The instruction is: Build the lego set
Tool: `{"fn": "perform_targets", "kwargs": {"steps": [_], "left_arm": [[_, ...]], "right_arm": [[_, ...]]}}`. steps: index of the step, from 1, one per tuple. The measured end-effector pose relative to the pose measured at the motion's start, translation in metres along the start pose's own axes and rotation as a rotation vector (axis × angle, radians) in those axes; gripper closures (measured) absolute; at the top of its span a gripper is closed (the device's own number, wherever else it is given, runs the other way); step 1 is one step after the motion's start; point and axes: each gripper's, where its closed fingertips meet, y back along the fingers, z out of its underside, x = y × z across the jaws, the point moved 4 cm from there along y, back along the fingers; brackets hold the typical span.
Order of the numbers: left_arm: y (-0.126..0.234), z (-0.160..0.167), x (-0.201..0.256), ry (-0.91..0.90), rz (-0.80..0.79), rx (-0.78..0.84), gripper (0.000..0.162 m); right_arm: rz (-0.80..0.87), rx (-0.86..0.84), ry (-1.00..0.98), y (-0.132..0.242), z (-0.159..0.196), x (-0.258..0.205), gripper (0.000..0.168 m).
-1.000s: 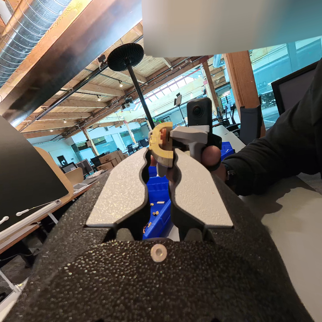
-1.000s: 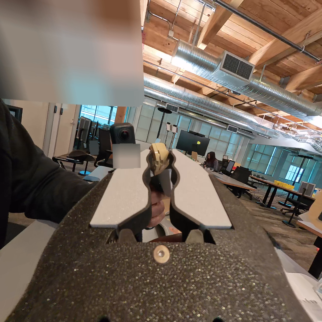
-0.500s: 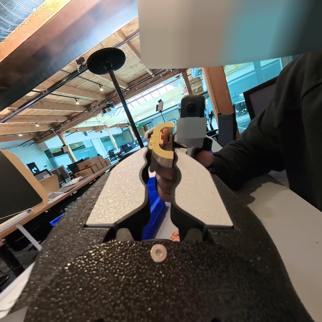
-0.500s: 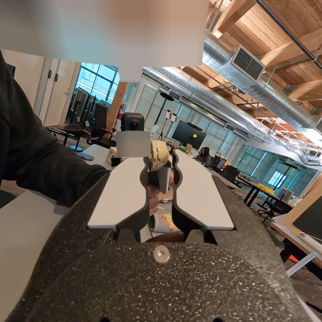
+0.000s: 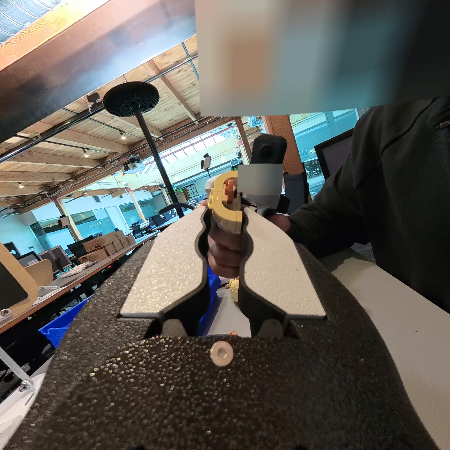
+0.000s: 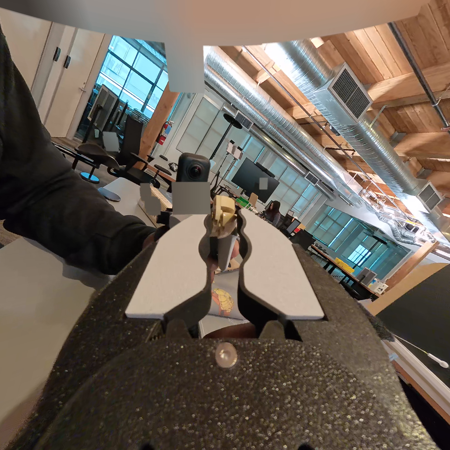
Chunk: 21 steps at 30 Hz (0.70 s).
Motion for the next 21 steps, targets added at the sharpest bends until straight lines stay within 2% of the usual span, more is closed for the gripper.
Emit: {"fn": "perform_targets", "kwargs": {"steps": [10, 14, 21], "left_arm": [[0.003, 0.004, -0.001, -0.022, -0.014, 0.009, 0.139], [0.001, -0.002, 0.004, -0.155, -0.035, 0.017, 0.139], [-0.006, -0.032, 0.021, -0.46, -0.035, -0.007, 0.139]], "right_arm": [[0.007, 0.039, -0.103, 0.0, 0.003, 0.0, 0.15], [-0.019, 0.087, -0.129, 0.0, -0.005, -0.004, 0.149], [-0.088, 0.157, -0.022, -0.002, -0.037, -0.014, 0.148]]}}
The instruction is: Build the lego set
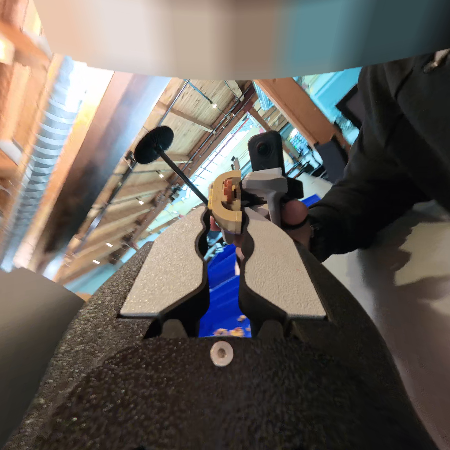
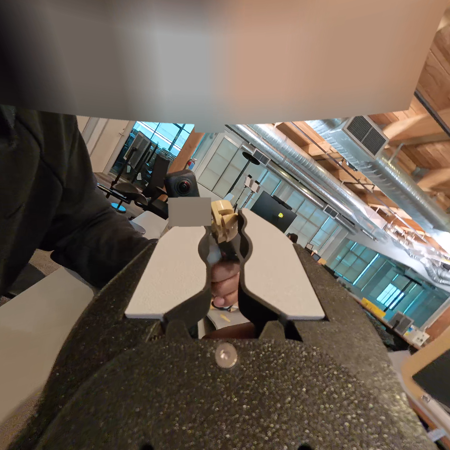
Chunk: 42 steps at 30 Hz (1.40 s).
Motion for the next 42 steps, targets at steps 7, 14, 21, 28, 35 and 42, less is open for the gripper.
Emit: {"fn": "perform_targets", "kwargs": {"steps": [7, 14, 21, 28, 35, 42], "left_arm": [[-0.008, -0.036, -0.004, -0.301, 0.056, -0.016, 0.139], [-0.017, -0.054, -0.007, -0.526, 0.161, -0.04, 0.139], [-0.017, -0.056, -0.006, -0.637, 0.179, -0.065, 0.138], [-0.017, -0.06, -0.002, -0.693, 0.191, -0.059, 0.138], [-0.02, -0.066, 0.0, -0.709, 0.174, -0.027, 0.138], [-0.02, -0.066, -0.002, -0.695, 0.177, -0.039, 0.138]], "right_arm": [[-0.06, 0.022, 0.175, -0.008, -0.034, -0.008, 0.147], [-0.09, 0.016, 0.266, -0.006, -0.05, -0.01, 0.146], [-0.114, 0.03, 0.236, -0.002, -0.048, -0.013, 0.147], [-0.161, 0.084, 0.135, 0.0, -0.049, -0.017, 0.145], [-0.183, 0.171, -0.065, 0.0, -0.05, -0.018, 0.144], [-0.17, 0.209, -0.157, -0.001, -0.047, -0.019, 0.144]]}}
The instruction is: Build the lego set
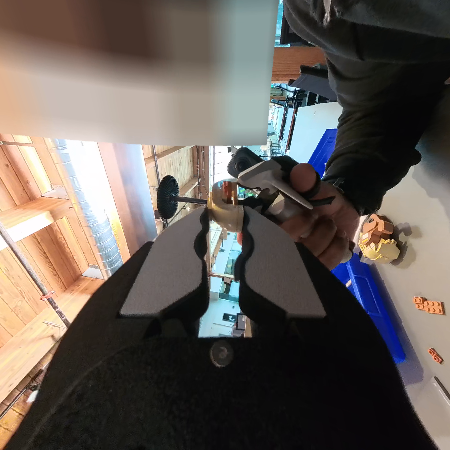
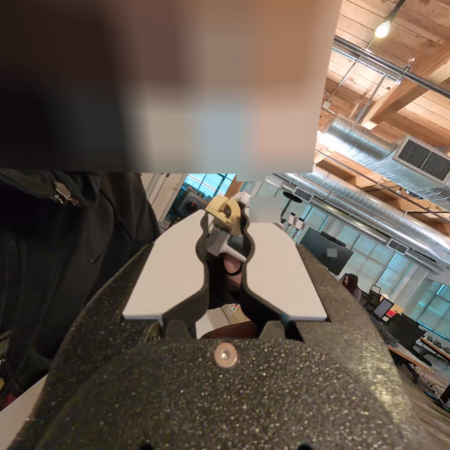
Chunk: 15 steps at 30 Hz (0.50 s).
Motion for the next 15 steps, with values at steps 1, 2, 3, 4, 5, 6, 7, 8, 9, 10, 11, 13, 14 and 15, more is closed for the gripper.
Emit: {"fn": "perform_targets", "kwargs": {"steps": [1, 2, 3, 4, 5, 6, 7, 8, 9, 10, 11, 13, 14, 15], "left_arm": [[0.0004, 0.0011, 0.0005, 0.003, 0.001, -0.001, 0.138], [0.0006, 0.0017, 0.0011, 0.008, 0.003, 0.0, 0.138], [0.0007, 0.0018, 0.0017, 0.013, 0.005, 0.002, 0.138], [0.0007, 0.0016, 0.002, 0.018, 0.005, 0.005, 0.138], [0.0006, 0.0015, 0.0022, 0.024, 0.004, 0.009, 0.138], [0.0005, 0.0012, 0.0023, 0.035, 0.004, 0.015, 0.138], [0.0004, 0.0013, 0.0027, 0.05, 0.003, 0.022, 0.138], [0.0004, 0.0013, 0.003, 0.07, 0.001, 0.031, 0.138], [0.0005, 0.0013, 0.0031, 0.098, -0.001, 0.046, 0.138], [0.0008, 0.0017, 0.0031, 0.134, -0.002, 0.063, 0.138], [0.0012, 0.0024, 0.0032, 0.17, -0.005, 0.081, 0.138], [0.002, 0.0042, 0.0032, 0.242, -0.011, 0.118, 0.139], [0.0021, 0.0053, 0.0035, 0.275, -0.013, 0.133, 0.139], [0.002, 0.0062, 0.004, 0.3, -0.018, 0.146, 0.139]], "right_arm": [[0.003, 0.0, -0.007, 0.0004, 0.001, 0.0006, 0.144], [0.004, 0.001, -0.011, 0.0008, 0.0018, 0.0008, 0.144], [0.003, 0.001, -0.014, 0.0012, 0.0024, 0.0007, 0.144], [0.001, 0.001, -0.017, 0.0013, 0.0027, 0.0007, 0.144], [0.0, 0.001, -0.016, 0.0015, 0.0028, 0.0007, 0.144], [-0.001, 0.0, -0.015, 0.0015, 0.0029, 0.0004, 0.144], [0.0, 0.001, -0.014, 0.0016, 0.0029, 0.0003, 0.144], [0.001, 0.001, -0.008, 0.0016, 0.0029, 0.0001, 0.144], [0.002, 0.0, 0.001, 0.0016, 0.0027, -0.0003, 0.146], [0.003, -0.006, 0.014, 0.0016, 0.0026, -0.0006, 0.148], [0.006, -0.017, 0.033, 0.0015, 0.0025, -0.0009, 0.149], [0.007, -0.042, 0.078, 0.0012, 0.0023, -0.002, 0.15], [0.009, -0.052, 0.097, 0.0008, 0.0021, -0.0026, 0.15], [0.011, -0.058, 0.11, 0.0004, 0.0015, -0.0031, 0.15]]}}
